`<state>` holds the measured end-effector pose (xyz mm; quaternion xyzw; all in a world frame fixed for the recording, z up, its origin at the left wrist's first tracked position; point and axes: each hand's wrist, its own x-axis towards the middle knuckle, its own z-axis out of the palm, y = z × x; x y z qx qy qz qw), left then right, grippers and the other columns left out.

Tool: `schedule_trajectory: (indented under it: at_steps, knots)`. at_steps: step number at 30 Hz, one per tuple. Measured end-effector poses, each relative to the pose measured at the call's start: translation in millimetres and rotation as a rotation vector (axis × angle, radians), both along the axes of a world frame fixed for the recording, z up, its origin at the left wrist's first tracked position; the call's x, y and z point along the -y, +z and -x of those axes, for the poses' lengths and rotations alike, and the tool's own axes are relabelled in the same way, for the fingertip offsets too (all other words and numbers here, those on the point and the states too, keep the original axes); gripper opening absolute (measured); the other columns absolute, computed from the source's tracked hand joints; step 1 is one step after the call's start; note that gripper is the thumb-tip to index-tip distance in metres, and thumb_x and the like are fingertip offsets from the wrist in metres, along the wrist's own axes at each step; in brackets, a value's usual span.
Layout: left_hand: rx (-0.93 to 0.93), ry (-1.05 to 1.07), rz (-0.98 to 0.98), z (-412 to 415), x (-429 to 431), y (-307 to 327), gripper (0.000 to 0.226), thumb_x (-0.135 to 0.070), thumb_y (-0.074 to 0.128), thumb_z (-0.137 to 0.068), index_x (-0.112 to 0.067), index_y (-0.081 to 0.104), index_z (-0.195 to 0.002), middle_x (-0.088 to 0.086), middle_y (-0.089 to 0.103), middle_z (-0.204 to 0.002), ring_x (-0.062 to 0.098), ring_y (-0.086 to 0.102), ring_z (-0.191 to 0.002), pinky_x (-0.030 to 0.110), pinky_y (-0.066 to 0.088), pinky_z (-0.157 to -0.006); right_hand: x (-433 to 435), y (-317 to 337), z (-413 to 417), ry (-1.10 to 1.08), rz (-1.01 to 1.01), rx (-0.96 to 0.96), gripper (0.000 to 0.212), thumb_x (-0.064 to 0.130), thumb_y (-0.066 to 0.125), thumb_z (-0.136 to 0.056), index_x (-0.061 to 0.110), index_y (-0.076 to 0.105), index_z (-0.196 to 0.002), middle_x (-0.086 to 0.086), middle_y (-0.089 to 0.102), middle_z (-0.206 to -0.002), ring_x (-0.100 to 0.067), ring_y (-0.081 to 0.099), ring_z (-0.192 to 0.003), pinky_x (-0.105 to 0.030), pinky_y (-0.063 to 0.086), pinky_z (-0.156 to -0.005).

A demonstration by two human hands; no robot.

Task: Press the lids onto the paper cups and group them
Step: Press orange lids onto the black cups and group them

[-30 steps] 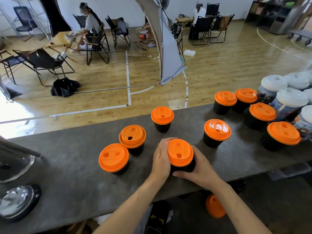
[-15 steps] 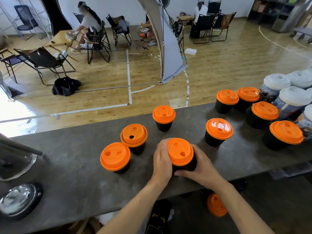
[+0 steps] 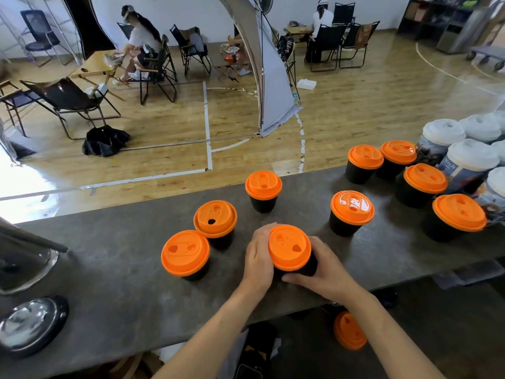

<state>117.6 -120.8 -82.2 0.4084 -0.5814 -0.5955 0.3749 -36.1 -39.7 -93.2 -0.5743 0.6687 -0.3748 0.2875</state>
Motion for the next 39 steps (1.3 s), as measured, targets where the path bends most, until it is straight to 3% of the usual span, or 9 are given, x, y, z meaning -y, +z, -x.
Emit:
schedule_trajectory:
  at_steps: [7, 10, 16, 20, 24, 27, 32, 36, 39]
  knots:
    - [-0.010, 0.097, -0.234, 10, -4, 13, 0.035, -0.041, 0.035, -0.111, -0.033, 0.068, -0.111, -0.010, 0.070, -0.114, 0.006, 0.061, -0.113, 0.020, 0.044, -0.091, -2, 14, 3, 0.000, -0.069, 0.230, 0.076, 0.062, 0.087, -0.065, 0.044, 0.057, -0.133, 0.019, 0.067, -0.132, -0.001, 0.059, -0.126, -0.030, 0.046, -0.108]
    - [-0.111, 0.063, -0.056, 8, -2, 29, 0.028, -0.040, 0.038, -0.111, -0.038, 0.060, -0.129, -0.013, 0.069, -0.123, 0.003, 0.061, -0.119, 0.016, 0.046, -0.094, -3, 27, -4, -0.063, -0.073, 0.523, 0.063, 0.065, 0.077, -0.075, 0.040, 0.062, -0.130, 0.014, 0.072, -0.129, -0.008, 0.067, -0.120, -0.025, 0.056, -0.095]
    - [-0.015, -0.265, 0.047, -6, 4, 44, 0.066, -0.065, 0.069, -0.082, -0.055, 0.041, -0.141, -0.029, 0.061, -0.126, -0.003, 0.062, -0.118, 0.025, 0.055, -0.097, -7, 28, -32, -0.084, -0.052, 0.758, 0.072, 0.071, 0.073, -0.080, 0.035, 0.056, -0.141, 0.006, 0.068, -0.137, -0.016, 0.065, -0.127, -0.032, 0.057, -0.097]
    - [0.047, -0.259, 0.038, -12, 2, 34, 0.096, -0.066, 0.078, -0.069, -0.052, 0.026, -0.149, -0.026, 0.053, -0.133, -0.013, 0.059, -0.113, 0.012, 0.052, -0.089, -18, 31, -33, -0.160, -0.022, 0.620, 0.048, 0.069, 0.055, -0.093, 0.036, 0.069, -0.124, -0.008, 0.072, -0.126, -0.025, 0.071, -0.114, -0.032, 0.059, -0.090]
    - [0.012, -0.098, 0.018, -10, -1, 23, 0.114, -0.067, 0.085, -0.059, -0.046, 0.026, -0.154, -0.025, 0.051, -0.139, -0.013, 0.056, -0.118, 0.019, 0.052, -0.097, -33, 39, -6, -0.457, 0.300, 0.110, 0.045, 0.075, 0.059, -0.089, 0.042, 0.062, -0.119, 0.019, 0.068, -0.113, -0.007, 0.067, -0.106, -0.012, 0.049, -0.089]
    - [-0.005, -0.014, -0.002, -3, -3, 17, 0.101, -0.062, 0.092, -0.053, -0.044, 0.044, -0.140, -0.016, 0.064, -0.129, -0.002, 0.064, -0.114, 0.029, 0.057, -0.096, -29, 37, 35, -0.764, 0.468, -0.195, 0.090, 0.063, 0.084, -0.073, 0.021, 0.043, -0.142, 0.007, 0.048, -0.138, -0.007, 0.049, -0.127, -0.014, 0.037, -0.104]
    - [-0.140, -0.048, -0.108, 12, -6, 20, 0.089, -0.064, 0.093, -0.058, -0.044, 0.053, -0.136, -0.011, 0.073, -0.120, 0.013, 0.071, -0.111, 0.025, 0.060, -0.081, 0, 19, 73, -0.688, 0.137, 0.092, 0.137, 0.054, 0.091, -0.051, 0.016, 0.016, -0.160, -0.009, 0.031, -0.162, -0.021, 0.031, -0.150, -0.032, 0.027, -0.118]
    - [-0.195, 0.022, -0.220, 17, -10, 33, 0.087, -0.062, 0.092, -0.058, -0.037, 0.052, -0.132, 0.003, 0.072, -0.123, 0.030, 0.074, -0.107, 0.039, 0.062, -0.080, 5, 19, 71, -0.613, 0.132, 0.246, 0.091, 0.030, 0.098, -0.062, 0.034, 0.036, -0.129, 0.012, 0.054, -0.130, -0.016, 0.056, -0.125, -0.009, 0.044, -0.092]
    - [-0.304, 0.089, -0.268, 15, -14, 64, 0.087, -0.056, 0.088, -0.060, -0.021, 0.051, -0.131, 0.015, 0.074, -0.110, 0.037, 0.076, -0.089, 0.038, 0.060, -0.060, -6, 54, 51, -0.558, 0.272, 0.736, 0.074, 0.033, 0.096, -0.065, 0.030, 0.052, -0.124, -0.006, 0.067, -0.128, -0.012, 0.070, -0.109, -0.022, 0.059, -0.083]
